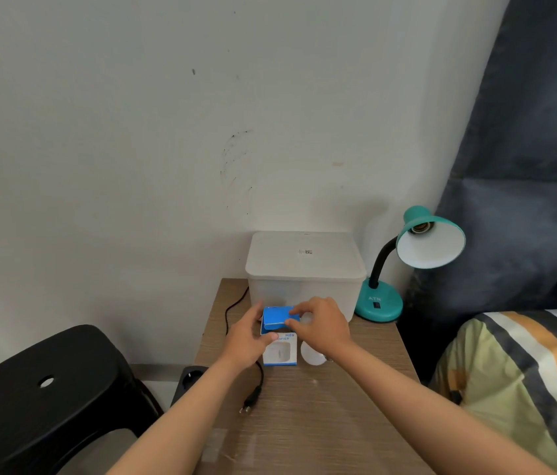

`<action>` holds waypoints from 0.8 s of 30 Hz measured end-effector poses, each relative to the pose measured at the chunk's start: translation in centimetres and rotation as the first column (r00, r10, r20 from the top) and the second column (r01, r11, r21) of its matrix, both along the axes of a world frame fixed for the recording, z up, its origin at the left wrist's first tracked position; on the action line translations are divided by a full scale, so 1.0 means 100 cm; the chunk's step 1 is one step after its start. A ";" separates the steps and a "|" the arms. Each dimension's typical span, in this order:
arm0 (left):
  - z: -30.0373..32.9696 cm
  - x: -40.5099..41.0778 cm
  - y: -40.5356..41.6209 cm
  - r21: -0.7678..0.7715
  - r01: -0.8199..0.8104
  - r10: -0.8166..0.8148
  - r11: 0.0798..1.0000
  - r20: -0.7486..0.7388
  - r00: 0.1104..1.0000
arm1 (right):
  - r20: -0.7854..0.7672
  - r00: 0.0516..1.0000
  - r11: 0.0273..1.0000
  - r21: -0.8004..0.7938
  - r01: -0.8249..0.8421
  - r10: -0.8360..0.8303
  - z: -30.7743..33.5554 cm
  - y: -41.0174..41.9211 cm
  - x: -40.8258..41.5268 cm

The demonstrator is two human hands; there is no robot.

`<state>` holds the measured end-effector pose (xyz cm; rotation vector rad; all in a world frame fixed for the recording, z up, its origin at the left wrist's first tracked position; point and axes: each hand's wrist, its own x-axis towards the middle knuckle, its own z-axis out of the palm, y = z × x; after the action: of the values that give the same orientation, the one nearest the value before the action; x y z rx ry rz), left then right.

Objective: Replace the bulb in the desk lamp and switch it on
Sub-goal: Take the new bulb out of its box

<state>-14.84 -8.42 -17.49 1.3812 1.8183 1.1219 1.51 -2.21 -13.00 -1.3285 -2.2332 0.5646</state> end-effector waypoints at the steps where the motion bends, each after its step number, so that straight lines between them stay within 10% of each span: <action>1: 0.000 -0.001 0.000 0.000 0.003 -0.003 1.000 -0.003 1.000 | 0.020 1.000 1.000 0.012 -0.001 0.001 -0.001 -0.001 -0.001; 11: -0.001 -0.002 0.001 0.018 0.006 -0.003 1.000 -0.120 0.993 | 0.156 0.988 1.000 0.017 0.003 -0.005 -0.003 -0.009 -0.008; 24: 0.007 0.012 -0.001 -0.030 -0.014 0.004 0.999 -0.303 0.953 | -0.152 0.988 0.939 -0.343 -0.020 -0.034 0.023 -0.003 0.010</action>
<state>-13.59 -8.55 -16.74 1.5987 2.0463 0.9182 2.53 -2.47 -10.71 -1.4003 -2.0645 1.0592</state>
